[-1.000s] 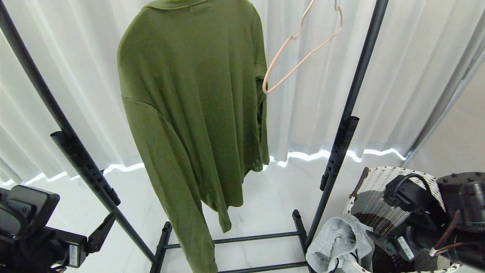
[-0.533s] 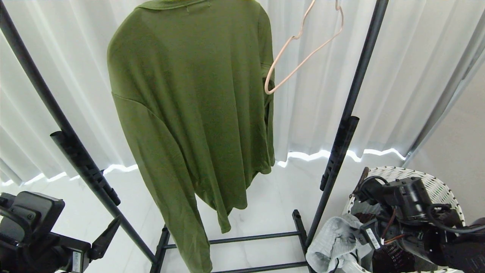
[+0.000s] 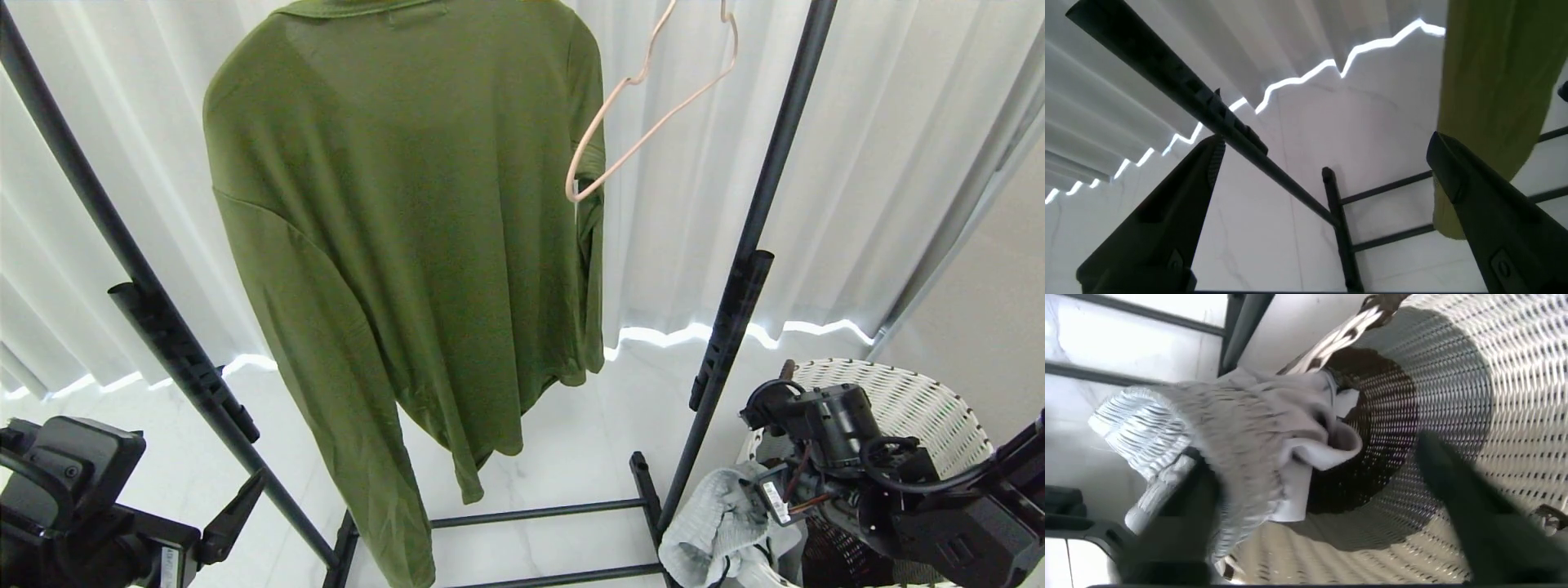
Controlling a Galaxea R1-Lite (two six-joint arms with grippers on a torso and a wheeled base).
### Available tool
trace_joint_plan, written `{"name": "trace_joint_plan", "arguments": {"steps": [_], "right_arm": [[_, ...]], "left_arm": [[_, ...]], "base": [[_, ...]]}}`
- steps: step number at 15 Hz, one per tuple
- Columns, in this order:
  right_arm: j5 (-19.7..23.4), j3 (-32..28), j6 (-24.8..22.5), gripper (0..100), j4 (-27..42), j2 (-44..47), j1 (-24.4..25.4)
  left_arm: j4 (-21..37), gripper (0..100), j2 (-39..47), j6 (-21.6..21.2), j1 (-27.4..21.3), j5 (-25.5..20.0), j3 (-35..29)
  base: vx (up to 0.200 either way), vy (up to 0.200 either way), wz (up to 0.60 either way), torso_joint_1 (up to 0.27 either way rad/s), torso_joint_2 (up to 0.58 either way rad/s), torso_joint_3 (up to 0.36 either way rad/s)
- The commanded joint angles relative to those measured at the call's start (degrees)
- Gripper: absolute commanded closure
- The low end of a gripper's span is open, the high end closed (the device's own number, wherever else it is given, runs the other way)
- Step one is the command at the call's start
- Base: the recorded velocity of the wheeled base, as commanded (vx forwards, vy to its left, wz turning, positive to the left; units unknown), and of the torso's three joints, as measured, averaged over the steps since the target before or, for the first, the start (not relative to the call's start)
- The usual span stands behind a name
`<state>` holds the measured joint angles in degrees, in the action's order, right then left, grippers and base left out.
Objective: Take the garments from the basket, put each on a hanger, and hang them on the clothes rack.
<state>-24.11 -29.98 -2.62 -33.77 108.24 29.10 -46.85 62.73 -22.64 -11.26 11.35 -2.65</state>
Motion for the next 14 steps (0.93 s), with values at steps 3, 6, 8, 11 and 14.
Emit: {"name": "trace_joint_plan", "arguments": {"steps": [3, 6, 8, 11, 14], "right_arm": [[-0.1, 0.1, -0.1, 100, -0.1, 0.0, 0.5], [-0.1, -0.2, -0.3, 100, 0.1, -2.3, 1.0], [-0.4, -2.5, -0.6, 100, 2.0, -6.6, 1.0], [-0.4, -7.9, -0.7, 100, 11.6, -14.9, 3.9], [-0.4, -11.0, -0.8, 100, 19.4, -22.4, 9.0]], "left_arm": [[0.0, 0, 0.0, 0.1, 0.0, -0.1, 0.0], [-0.1, 0, 0.1, 0.0, -0.1, -0.1, -0.2], [0.0, 0, 0.1, -0.2, 0.1, 0.1, 0.1], [0.0, 0, -0.2, -0.6, 0.2, 0.1, 1.2], [0.0, 0, -0.5, -0.6, 0.3, 0.1, 1.6]], "base": [[0.0, 0.0, 0.0, 0.0, 0.0, 0.0], [0.0, 0.0, 0.0, 0.0, 0.0, 0.0], [0.0, 0.0, 0.0, 0.0, 0.0, 0.0], [-0.2, 0.0, 0.0, 0.006, 0.0, -0.002], [-0.2, 0.0, 0.0, 0.001, 0.0, 0.001]]}}
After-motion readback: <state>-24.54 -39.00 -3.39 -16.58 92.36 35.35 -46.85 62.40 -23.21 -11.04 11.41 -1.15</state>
